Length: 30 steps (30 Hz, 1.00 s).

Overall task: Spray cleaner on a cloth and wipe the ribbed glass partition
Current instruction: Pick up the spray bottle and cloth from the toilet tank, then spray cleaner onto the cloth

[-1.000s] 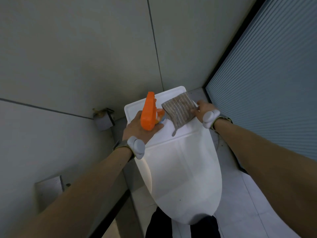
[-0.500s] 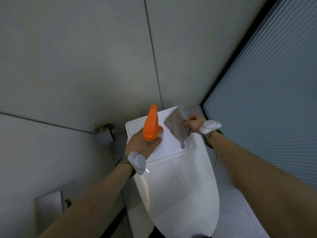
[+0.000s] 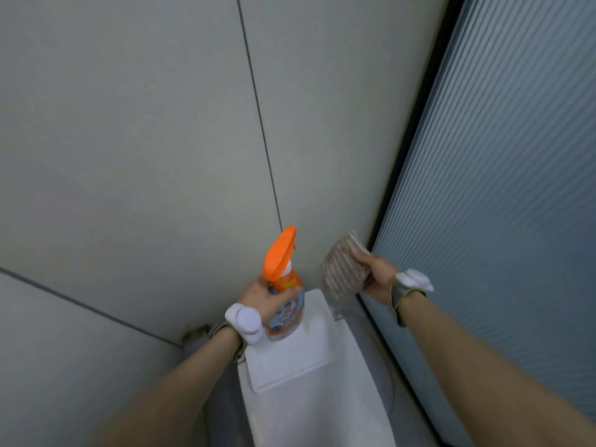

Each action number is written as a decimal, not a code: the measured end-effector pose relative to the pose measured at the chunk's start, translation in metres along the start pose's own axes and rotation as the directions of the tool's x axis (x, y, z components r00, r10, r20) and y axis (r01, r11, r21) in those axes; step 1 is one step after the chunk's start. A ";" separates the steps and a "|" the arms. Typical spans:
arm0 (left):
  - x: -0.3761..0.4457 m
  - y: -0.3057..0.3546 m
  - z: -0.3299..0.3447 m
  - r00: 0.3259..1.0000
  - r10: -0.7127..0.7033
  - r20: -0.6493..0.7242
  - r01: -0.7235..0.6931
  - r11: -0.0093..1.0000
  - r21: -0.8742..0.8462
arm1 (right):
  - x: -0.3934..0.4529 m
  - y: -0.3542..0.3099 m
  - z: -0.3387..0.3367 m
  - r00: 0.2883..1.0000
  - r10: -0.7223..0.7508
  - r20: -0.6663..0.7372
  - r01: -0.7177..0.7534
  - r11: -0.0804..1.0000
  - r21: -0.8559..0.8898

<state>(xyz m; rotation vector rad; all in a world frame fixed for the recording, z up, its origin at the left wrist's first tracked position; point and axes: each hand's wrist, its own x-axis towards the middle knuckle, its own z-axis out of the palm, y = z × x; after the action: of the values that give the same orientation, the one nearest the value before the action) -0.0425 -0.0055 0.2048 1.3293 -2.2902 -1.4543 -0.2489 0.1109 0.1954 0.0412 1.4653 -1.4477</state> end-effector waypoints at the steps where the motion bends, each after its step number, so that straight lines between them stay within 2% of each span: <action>1: -0.001 0.007 0.000 1.000 -0.004 -0.014 0.003 1.000 -0.031 | -0.004 -0.004 0.003 1.000 0.003 -0.004 -0.003 0.998 0.057; 7: -0.038 0.087 -0.034 0.993 0.107 -0.047 -0.112 0.984 -0.139 | -0.079 -0.066 0.028 0.996 -0.063 0.055 0.051 0.979 0.199; 11: -0.056 0.124 -0.053 0.977 0.211 0.008 -0.206 0.961 -0.187 | -0.110 -0.095 0.036 0.986 -0.124 0.108 0.088 0.953 0.291; 16: -0.073 0.158 -0.075 0.926 0.366 0.094 -0.335 0.910 -0.243 | -0.147 -0.121 0.043 0.972 -0.190 0.140 0.120 0.909 0.399; 19: -0.076 0.168 -0.084 0.915 0.378 0.140 -0.334 0.905 -0.262 | -0.154 -0.126 0.043 0.961 -0.198 0.194 0.108 0.912 0.396; 23: -0.081 0.177 -0.089 0.906 0.368 0.208 -0.347 0.929 -0.130 | -0.162 -0.128 0.044 0.930 -0.253 0.266 0.125 0.900 0.417; 27: -0.084 0.181 -0.091 0.926 0.362 0.107 -0.354 0.931 -0.092 | -0.164 -0.131 0.046 0.910 -0.282 0.303 0.131 0.891 0.436; 30: -0.088 0.184 -0.093 0.921 0.375 0.110 -0.363 0.924 -0.118 | -0.163 -0.131 0.047 0.908 -0.288 0.304 0.131 0.885 0.447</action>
<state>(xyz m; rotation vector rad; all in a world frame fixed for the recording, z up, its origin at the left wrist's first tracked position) -0.0526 0.0234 0.4267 0.7392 -2.3485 -1.5298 -0.2283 0.1375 0.4069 -0.1232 0.8583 -1.8217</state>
